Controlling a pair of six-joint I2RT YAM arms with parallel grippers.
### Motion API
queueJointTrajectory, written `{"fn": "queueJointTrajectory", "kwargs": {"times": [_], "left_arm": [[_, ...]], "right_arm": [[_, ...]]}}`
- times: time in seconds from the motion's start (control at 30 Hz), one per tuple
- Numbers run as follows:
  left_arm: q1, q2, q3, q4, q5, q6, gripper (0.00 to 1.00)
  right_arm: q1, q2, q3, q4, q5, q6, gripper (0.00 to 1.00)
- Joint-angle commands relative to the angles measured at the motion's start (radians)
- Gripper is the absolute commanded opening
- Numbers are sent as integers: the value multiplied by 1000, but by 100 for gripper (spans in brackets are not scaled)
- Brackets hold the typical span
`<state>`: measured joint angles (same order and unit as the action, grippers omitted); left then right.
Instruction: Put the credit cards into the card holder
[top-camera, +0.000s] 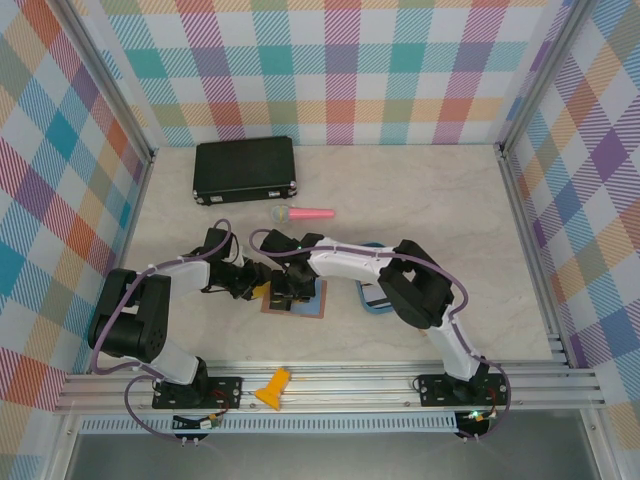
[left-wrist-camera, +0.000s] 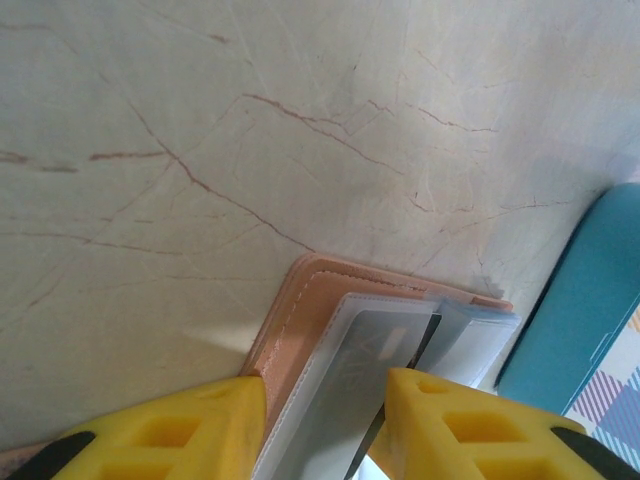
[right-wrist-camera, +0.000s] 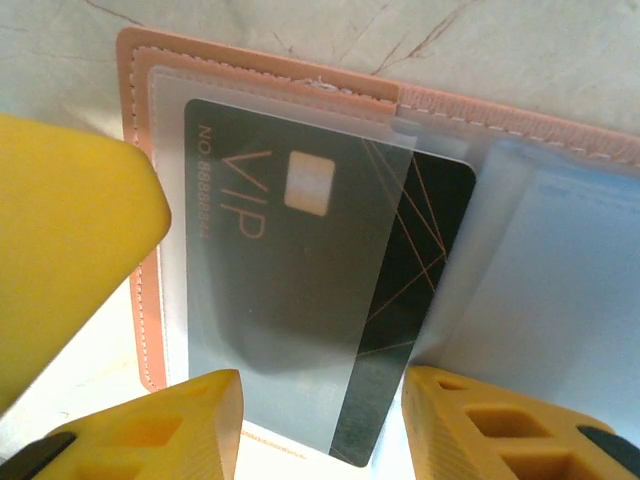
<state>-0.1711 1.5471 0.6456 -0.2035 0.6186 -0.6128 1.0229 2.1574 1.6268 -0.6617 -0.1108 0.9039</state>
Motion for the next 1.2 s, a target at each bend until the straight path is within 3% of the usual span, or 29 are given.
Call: {"fn": "queueJointTrajectory", "kwargs": {"times": [0.0, 0.7, 0.9, 1.17], "left_arm": [[-12, 41, -56, -120, -62, 26, 40], [-12, 40, -54, -132, -65, 29, 40], [-10, 39, -50, -137, -69, 29, 40], [-11, 20, -42, -137, -84, 6, 40]], "right_arm": [[29, -17, -24, 254, -47, 3, 47], [29, -121, -152, 436, 12, -66, 47], [29, -162, -143, 279, 59, -77, 48], [3, -343, -256, 104, 134, -89, 52]]}}
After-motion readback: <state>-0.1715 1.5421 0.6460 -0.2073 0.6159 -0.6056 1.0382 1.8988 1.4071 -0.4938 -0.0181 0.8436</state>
